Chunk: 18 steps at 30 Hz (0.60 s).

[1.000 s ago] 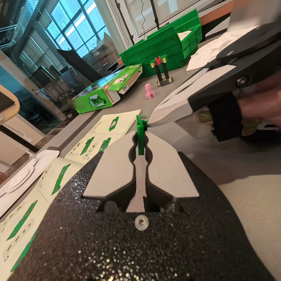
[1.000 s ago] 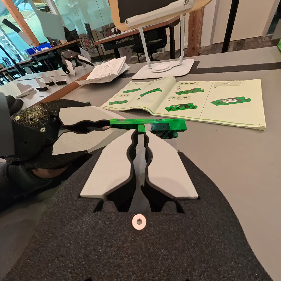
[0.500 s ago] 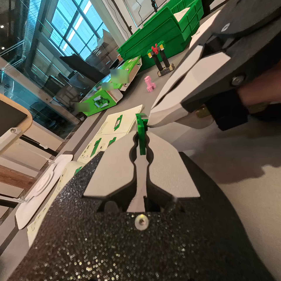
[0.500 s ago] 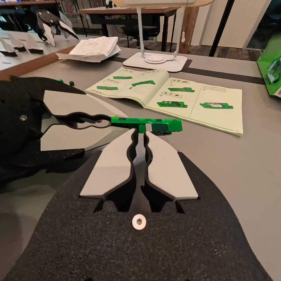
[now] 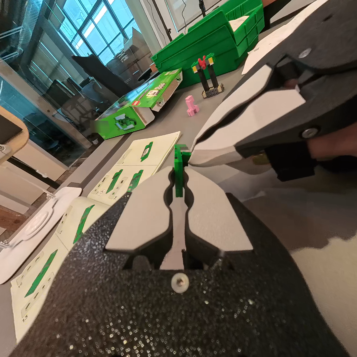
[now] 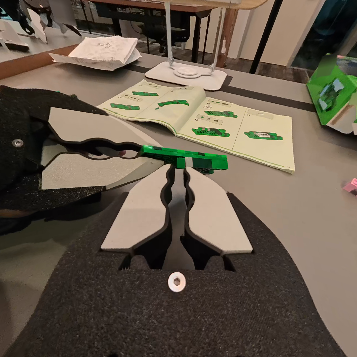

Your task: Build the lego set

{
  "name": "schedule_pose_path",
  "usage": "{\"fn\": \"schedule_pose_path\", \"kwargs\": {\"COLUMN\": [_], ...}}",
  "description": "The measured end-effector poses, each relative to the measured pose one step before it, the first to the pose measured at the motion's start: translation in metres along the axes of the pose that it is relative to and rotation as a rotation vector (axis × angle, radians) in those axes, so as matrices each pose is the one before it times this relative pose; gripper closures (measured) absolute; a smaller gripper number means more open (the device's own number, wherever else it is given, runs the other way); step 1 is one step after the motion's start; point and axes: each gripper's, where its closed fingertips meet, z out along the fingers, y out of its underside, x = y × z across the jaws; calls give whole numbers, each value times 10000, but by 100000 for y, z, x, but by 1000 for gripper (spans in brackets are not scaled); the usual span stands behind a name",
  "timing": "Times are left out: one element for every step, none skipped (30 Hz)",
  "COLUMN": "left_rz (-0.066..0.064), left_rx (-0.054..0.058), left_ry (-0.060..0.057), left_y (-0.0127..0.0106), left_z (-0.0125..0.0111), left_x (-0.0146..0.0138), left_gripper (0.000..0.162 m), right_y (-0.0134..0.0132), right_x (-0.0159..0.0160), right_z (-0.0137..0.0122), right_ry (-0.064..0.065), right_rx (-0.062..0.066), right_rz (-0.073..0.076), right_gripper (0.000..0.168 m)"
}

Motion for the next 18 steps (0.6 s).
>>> {"fn": "schedule_pose_path", "kwargs": {"left_rz": [-44,-47,-49,-49,-54,-71,-85,-86,-84,-92,-108,-134,-142,-128,-88,-28,14,42], "left_rx": [27,33,14,-4,-7,-3,6,6,-6,-6,11,5,-13,-15,-12,-11,-7,-9], "left_ry": [10,15,23,21,23,32,38,47,58,87,99,104,177,267,314,337,358,358], "left_y": [-34,-49,-21,6,5,7,-10,-3,20,20,1,14,48,58,37,28,27,5], "left_z": [-20,-28,-19,-1,-4,1,-14,-12,-20,-31,-30,-44,-38,-36,-32,-13,-15,6], "left_x": [-29,-2,-8,-4,-12,-7,-16,-21,-4,17,13,-4,52,152,245,325,408,441], "left_gripper": [156,156,156,156,156,156,156,156,156,156,156,156,156,156,156,156,156,156], "right_y": [-22,-34,12,27,10,8,3,12,24,-51,-42,-70,-58,-15,-67,-190,-206,-133], "right_x": [-1,28,36,1,-37,-12,-21,-63,-48,50,-52,-85,-33,-59,-208,-351,-309,-262], "right_z": [22,-5,11,28,20,6,3,-12,-7,-40,-61,-92,-141,-152,-148,-181,-192,-165], "right_ry": [109,127,107,69,34,57,64,66,80,151,23,-46,-66,-164,-373,-561,-624,-654], "right_rx": [0,17,-10,-29,-22,-21,-18,-19,-35,15,1,31,43,51,106,161,112,22], "right_rz": [-111,-102,-97,-80,-87,-134,-195,-245,-272,-282,-324,-340,-378,-439,-508,-511,-560,-583], "right_gripper": [159,158,157,156,155,155,154,154,152,144,142,139,133,126,119,112,107,104]}}
